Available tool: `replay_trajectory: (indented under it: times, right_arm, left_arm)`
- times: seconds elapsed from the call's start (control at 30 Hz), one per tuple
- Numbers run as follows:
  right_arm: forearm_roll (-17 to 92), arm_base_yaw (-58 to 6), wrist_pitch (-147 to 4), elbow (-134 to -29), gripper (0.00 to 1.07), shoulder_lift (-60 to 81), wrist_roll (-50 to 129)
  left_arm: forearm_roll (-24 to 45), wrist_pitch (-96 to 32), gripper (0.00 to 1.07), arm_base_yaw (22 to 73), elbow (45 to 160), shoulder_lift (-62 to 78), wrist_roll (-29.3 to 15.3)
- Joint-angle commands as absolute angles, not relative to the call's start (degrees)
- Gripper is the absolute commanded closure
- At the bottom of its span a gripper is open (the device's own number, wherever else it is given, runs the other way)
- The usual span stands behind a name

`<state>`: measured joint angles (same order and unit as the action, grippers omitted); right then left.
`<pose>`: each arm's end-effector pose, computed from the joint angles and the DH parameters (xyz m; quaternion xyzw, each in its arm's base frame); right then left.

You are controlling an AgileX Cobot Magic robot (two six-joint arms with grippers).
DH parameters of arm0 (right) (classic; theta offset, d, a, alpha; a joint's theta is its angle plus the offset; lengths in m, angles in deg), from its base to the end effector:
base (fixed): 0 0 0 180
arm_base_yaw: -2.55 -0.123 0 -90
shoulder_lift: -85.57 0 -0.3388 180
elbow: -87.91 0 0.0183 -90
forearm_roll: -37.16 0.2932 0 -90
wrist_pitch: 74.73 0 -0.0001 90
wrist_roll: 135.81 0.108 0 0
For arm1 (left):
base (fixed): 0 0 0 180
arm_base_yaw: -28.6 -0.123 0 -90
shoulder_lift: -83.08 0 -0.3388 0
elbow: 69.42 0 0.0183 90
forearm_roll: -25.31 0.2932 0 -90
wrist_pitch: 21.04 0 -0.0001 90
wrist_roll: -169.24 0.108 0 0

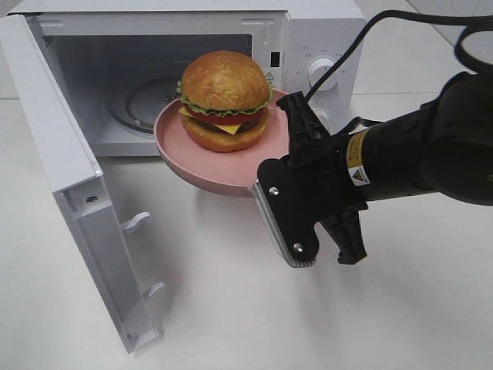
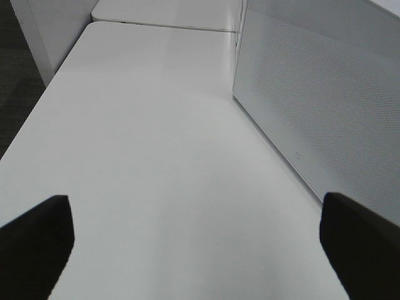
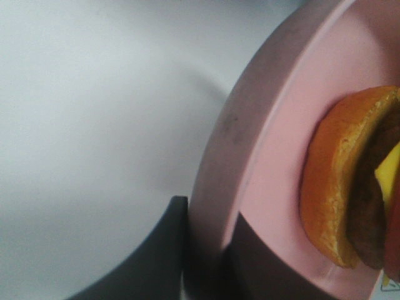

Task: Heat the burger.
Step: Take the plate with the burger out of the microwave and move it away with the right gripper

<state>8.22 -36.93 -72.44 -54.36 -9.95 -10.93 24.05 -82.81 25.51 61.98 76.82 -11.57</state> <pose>0.2610 0.2176 0.2014 -0.8043 0.4274 -0.1483 0.3852 -0.0109 -0.0027 0.2952 -0.0283 0.8504 -0.0005 0.5253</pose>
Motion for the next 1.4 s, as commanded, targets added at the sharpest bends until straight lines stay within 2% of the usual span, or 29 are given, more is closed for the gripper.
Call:
replay_trajectory:
  times: [0.03, 0.77, 1.4]
  right_arm:
    - [7.76, -36.99, -72.90, -51.38, 1.07, -3.08, -11.33]
    - [7.76, -36.99, -96.79, -37.35, 1.07, 29.12, -8.81]
    - [5.93, -36.99, -107.85, -37.00, 1.07, 34.56, -0.91]
  left_arm:
    - [24.05, -82.29, 0.06, 25.45, 61.80, 77.68, -11.74]
    - [24.05, -82.29, 0.06, 25.45, 61.80, 77.68, -11.74]
    - [24.05, -82.29, 0.06, 25.45, 61.80, 77.68, -11.74]
